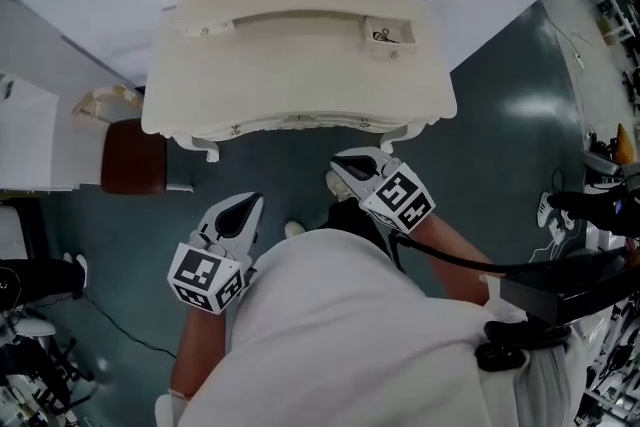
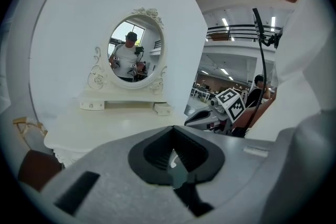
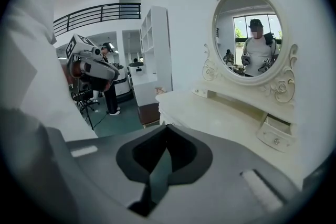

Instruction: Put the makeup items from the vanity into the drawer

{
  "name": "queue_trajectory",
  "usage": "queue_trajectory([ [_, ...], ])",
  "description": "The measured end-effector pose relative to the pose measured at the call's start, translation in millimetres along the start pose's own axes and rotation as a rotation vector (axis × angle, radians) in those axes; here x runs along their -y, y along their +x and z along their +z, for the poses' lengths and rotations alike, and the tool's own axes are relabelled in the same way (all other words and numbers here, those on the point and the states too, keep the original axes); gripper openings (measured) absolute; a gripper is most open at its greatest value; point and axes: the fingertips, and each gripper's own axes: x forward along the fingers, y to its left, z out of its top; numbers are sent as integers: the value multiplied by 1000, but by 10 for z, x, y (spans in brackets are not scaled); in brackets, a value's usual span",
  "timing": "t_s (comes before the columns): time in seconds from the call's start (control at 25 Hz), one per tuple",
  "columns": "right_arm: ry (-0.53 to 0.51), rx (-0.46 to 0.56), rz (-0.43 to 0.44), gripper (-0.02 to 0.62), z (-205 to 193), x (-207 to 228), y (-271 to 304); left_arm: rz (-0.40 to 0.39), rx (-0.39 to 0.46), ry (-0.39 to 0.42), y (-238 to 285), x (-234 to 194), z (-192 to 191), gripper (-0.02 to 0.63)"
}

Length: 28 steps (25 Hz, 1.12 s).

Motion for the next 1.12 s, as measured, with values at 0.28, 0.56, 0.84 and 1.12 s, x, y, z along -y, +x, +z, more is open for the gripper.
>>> queue_trajectory([
  [0.28, 9, 14, -26, 0, -23, -349, -121, -24, 7, 5, -211, 100, -160, 3],
  [0.56, -14, 21, -19, 0, 18, -650, -138, -27, 11, 17, -393, 166, -273, 3],
  [0.84, -48, 23, 5, 0, 75, -793, -62, -11, 15, 11, -492, 154, -366, 3],
  [1.12, -77, 26, 29, 0, 140, -887, -3, -3, 17, 0, -528, 144, -411, 3],
])
